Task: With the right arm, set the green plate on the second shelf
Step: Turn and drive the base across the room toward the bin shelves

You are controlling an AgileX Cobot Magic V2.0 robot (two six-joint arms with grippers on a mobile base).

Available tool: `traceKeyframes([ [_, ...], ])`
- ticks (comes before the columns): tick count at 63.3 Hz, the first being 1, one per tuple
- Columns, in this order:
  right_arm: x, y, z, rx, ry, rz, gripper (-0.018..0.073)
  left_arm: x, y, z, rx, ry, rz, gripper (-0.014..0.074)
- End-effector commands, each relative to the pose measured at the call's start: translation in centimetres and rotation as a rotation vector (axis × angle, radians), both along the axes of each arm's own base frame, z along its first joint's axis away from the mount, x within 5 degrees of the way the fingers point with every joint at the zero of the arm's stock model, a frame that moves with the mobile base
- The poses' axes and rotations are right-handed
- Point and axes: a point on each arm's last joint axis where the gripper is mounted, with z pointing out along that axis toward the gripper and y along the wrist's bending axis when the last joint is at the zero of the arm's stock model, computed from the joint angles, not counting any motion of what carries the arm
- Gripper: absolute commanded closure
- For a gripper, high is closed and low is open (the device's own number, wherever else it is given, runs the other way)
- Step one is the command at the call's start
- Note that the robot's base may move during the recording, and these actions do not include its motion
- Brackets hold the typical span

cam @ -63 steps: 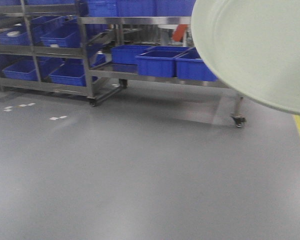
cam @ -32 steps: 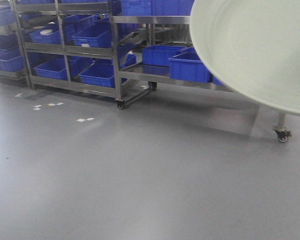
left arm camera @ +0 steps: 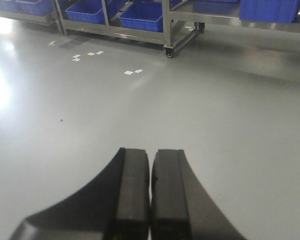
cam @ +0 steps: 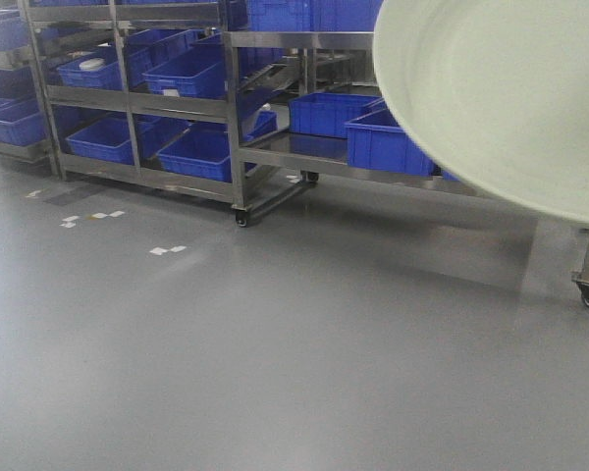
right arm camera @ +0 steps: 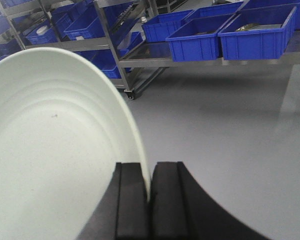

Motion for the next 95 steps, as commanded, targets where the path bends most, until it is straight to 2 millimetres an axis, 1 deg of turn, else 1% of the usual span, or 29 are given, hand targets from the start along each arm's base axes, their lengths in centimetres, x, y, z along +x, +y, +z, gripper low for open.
traceKeyframes([
  [1, 0.05, -0.32, 2.16, 0.01, -0.144, -0.034, 0.0505, 0.08, -0.14, -0.75, -0.006, -0.042, -0.017, 0.0472],
  [95, 0.05, -0.32, 2.16, 0.01, -0.144, -0.034, 0.0505, 0.08, -0.14, -0.75, -0.006, -0.042, -0.017, 0.0472],
])
